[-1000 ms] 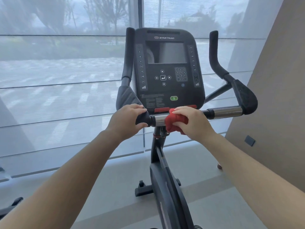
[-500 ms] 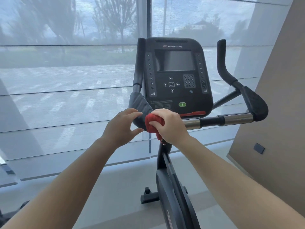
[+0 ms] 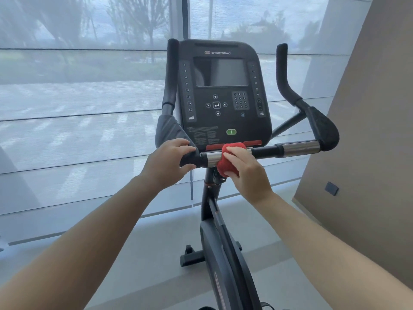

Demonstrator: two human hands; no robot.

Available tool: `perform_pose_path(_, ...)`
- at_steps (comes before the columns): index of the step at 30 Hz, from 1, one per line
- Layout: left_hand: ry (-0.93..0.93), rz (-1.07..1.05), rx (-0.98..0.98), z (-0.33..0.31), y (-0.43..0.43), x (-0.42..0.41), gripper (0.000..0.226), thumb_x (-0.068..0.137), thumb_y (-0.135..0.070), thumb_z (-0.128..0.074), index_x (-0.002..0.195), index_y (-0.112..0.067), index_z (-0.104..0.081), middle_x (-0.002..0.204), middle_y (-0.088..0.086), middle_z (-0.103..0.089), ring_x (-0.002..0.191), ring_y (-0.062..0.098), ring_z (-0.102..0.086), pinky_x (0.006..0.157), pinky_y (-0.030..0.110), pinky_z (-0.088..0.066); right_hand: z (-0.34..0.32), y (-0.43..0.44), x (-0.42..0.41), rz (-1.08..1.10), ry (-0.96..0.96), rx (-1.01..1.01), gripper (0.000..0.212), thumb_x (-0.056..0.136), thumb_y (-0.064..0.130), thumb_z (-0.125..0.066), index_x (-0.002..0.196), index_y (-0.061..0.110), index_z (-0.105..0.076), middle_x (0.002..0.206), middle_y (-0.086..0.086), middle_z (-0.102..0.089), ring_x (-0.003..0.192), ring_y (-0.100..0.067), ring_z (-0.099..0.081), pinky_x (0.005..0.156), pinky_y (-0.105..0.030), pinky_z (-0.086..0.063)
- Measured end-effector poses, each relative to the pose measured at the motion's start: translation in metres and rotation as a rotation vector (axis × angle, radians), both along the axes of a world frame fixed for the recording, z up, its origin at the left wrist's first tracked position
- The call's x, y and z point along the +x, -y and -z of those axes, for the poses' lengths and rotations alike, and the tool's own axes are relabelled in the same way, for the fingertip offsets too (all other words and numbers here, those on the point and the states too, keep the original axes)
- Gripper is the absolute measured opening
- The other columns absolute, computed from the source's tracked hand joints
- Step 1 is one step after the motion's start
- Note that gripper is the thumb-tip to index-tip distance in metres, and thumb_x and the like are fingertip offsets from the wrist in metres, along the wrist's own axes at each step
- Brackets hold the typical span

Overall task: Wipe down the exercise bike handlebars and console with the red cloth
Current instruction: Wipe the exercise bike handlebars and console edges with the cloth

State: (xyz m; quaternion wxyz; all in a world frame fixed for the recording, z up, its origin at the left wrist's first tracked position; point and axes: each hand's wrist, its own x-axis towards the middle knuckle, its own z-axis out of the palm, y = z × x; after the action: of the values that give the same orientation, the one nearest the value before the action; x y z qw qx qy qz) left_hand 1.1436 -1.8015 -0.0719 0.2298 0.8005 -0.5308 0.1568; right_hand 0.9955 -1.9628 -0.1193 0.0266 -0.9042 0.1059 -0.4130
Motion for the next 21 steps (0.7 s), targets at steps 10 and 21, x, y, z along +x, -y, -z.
perform_pose_path(10, 0.061, 0.007, -0.048, 0.01, 0.03, -0.017, 0.036, 0.081, -0.031, -0.068, 0.116, -0.025, -0.063, 0.121, -0.009, -0.06, 0.114, 0.015, -0.052, 0.078, 0.033, -0.05, 0.007, 0.04, -0.015, 0.04, 0.07, -0.011, 0.055, 0.067, -0.001, -0.078, 0.119, -0.001, -0.059, 0.118, -0.014, -0.064, 0.114, -0.028, -0.058, 0.107, -0.033, -0.03)
perform_pose_path(21, 0.066, 0.034, 0.041, 0.0, 0.086, -0.056, 0.026, 0.086, -0.029, -0.061, 0.111, -0.024, -0.065, 0.115, -0.01, -0.062, 0.103, 0.019, -0.057, 0.071, 0.031, -0.048, -0.004, 0.076, -0.038, 0.047, -0.015, -0.014, 0.055, 0.065, -0.004, -0.078, 0.117, -0.003, -0.06, 0.116, -0.015, -0.065, 0.111, -0.034, -0.06, 0.097, -0.041, -0.042)
